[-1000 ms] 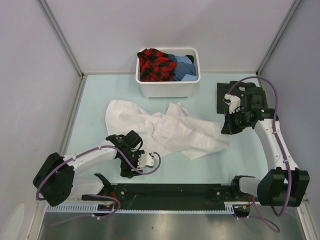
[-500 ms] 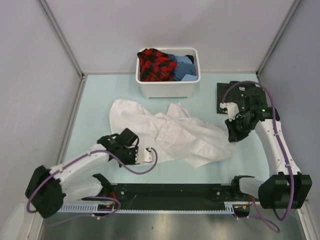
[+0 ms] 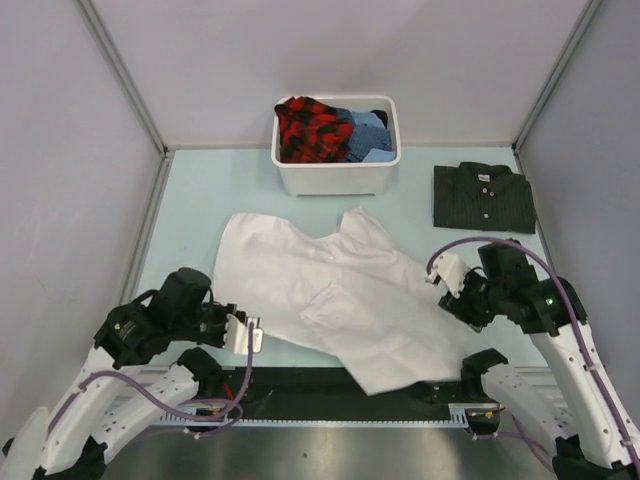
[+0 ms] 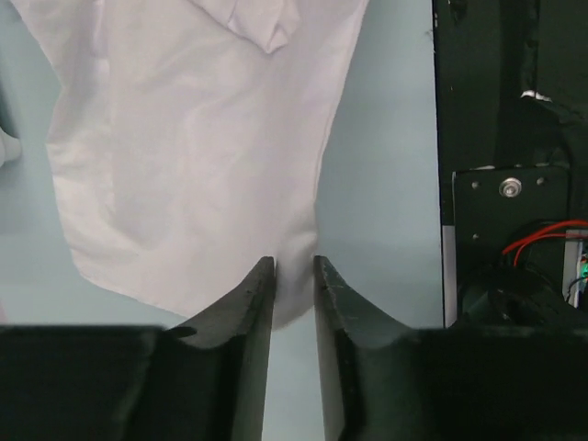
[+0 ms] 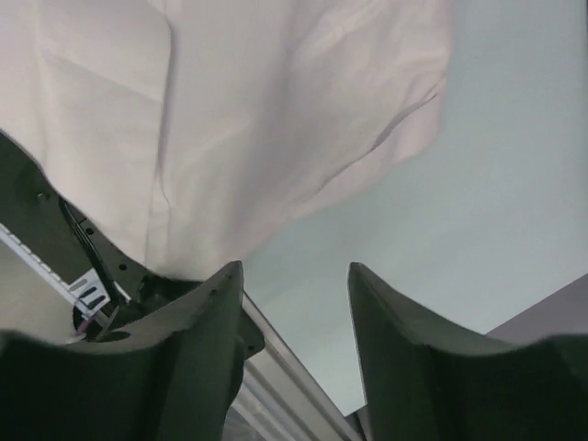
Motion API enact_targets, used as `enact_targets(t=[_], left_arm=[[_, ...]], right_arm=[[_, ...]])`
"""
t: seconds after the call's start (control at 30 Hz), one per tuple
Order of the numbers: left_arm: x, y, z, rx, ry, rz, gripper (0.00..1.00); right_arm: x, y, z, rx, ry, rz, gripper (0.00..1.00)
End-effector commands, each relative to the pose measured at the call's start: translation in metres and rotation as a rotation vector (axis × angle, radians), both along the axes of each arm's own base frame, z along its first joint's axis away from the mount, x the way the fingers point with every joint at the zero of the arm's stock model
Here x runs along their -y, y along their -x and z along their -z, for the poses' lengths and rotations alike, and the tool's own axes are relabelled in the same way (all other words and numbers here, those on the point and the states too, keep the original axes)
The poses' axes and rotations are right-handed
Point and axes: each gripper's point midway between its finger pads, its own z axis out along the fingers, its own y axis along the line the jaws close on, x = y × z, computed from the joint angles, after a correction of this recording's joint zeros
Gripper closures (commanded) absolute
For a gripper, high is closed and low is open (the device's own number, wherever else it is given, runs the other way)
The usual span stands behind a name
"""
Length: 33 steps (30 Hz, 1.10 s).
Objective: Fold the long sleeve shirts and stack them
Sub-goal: Flatten the shirt out
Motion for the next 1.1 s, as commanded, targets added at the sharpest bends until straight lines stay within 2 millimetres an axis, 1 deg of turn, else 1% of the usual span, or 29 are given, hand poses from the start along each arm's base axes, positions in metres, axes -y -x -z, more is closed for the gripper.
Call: enact_targets(t=[0.0,0.07,0.1,0.13,0.17,0.2,0.23,0.3,0.33,0.37,0.4,0.43,0.47,0.5,0.53,0.6,0.63,0.67,0.7,0.73,0.77,0.8,0.87,0.9,0.93,0.97,1.0,1.03,1.07], left_arm=[[-0.032,0.025,0.029,-0.090,-0.159,0.018,0.50],[-0.032,0.023,0.032,-0.091,-0.159,0.003,0.35],[-0.030,0.021,0.033,-0.098,-0.154,-0.009,0.15],[-0.027,0.018,0.033,-0.106,-0.150,-0.026,0.02],[-0.020,0.015,0.030,-0.112,-0.118,-0.031,0.01],[-0.015,0.012,0.022,-0.116,-0.085,-0.053,0.01],[-0.011,0.007,0.020,-0.138,-0.071,-0.083,0.01],[0.004,-0.012,0.003,-0.127,0.023,-0.152,0.01],[0.006,-0.025,-0.001,-0.131,0.051,-0.220,0.01],[0.018,-0.048,-0.004,-0.154,0.104,-0.309,0.01],[0.025,-0.062,-0.008,-0.179,0.127,-0.347,0.01],[0.027,-0.077,-0.011,-0.210,0.151,-0.402,0.01],[0.039,-0.096,-0.004,-0.311,0.172,-0.467,0.01],[0.051,-0.111,-0.020,-0.334,0.241,-0.476,0.02],[0.058,-0.127,-0.026,-0.345,0.279,-0.492,0.02],[0.069,-0.154,-0.022,-0.382,0.310,-0.549,0.03],[0.071,-0.175,-0.023,-0.341,0.350,-0.573,0.03],[0.071,-0.185,-0.020,-0.342,0.370,-0.610,0.03],[0.068,-0.193,-0.003,-0.363,0.357,-0.643,0.02],[0.058,-0.216,-0.001,-0.311,0.382,-0.701,0.01],[0.051,-0.226,0.004,-0.332,0.399,-0.763,0.01],[0.046,-0.238,0.005,-0.342,0.417,-0.798,0.01],[0.019,-0.267,0.024,-0.389,0.428,-0.934,0.00],[0.011,-0.280,0.020,-0.377,0.448,-0.954,0.01],[-0.004,-0.294,0.035,-0.405,0.440,-1.001,0.01],[-0.010,-0.302,0.038,-0.404,0.437,-1.016,0.01],[-0.019,-0.317,0.032,-0.380,0.448,-1.031,0.01],[-0.023,-0.324,0.049,-0.414,0.418,-1.051,0.01],[-0.025,-0.332,0.050,-0.406,0.411,-1.050,0.01]], right_arm=[[0.013,0.043,0.008,-0.123,0.079,-0.049,0.01],[0.010,0.033,-0.002,-0.093,0.086,-0.093,0.00],[0.006,0.020,-0.006,-0.054,0.071,-0.086,0.00],[0.004,0.008,-0.005,-0.062,0.065,-0.053,0.00],[-0.005,-0.001,-0.008,-0.059,0.015,-0.039,0.00],[-0.012,-0.021,-0.012,-0.020,-0.029,-0.014,0.00],[-0.021,-0.033,-0.012,-0.037,-0.083,0.000,0.00],[-0.019,-0.081,-0.008,-0.064,-0.165,0.140,0.00],[-0.027,-0.095,-0.009,-0.093,-0.258,0.157,0.00],[-0.020,-0.116,0.009,-0.191,-0.312,0.269,0.01],[-0.021,-0.139,0.005,-0.178,-0.355,0.290,0.06],[-0.030,-0.151,0.007,-0.212,-0.405,0.290,0.10],[-0.034,-0.163,0.015,-0.253,-0.431,0.313,0.14],[-0.040,-0.190,0.021,-0.280,-0.476,0.364,0.19],[-0.046,-0.203,0.024,-0.301,-0.526,0.392,0.20],[-0.056,-0.240,0.030,-0.285,-0.615,0.453,0.22],[-0.060,-0.251,0.031,-0.274,-0.624,0.453,0.22],[-0.066,-0.258,0.035,-0.268,-0.622,0.447,0.22],[-0.076,-0.271,0.047,-0.262,-0.626,0.436,0.20],[-0.079,-0.278,0.054,-0.251,-0.628,0.443,0.20],[-0.084,-0.285,0.059,-0.244,-0.643,0.443,0.19],[-0.089,-0.301,0.058,-0.191,-0.668,0.429,0.19],[-0.098,-0.317,0.075,-0.196,-0.668,0.449,0.18],[-0.103,-0.322,0.079,-0.193,-0.669,0.438,0.18],[-0.108,-0.323,0.098,-0.236,-0.653,0.439,0.18],[-0.111,-0.326,0.100,-0.239,-0.653,0.424,0.18],[-0.115,-0.323,0.108,-0.270,-0.649,0.418,0.18],[-0.119,-0.321,0.117,-0.293,-0.642,0.417,0.18],[-0.120,-0.322,0.121,-0.295,-0.643,0.420,0.18]])
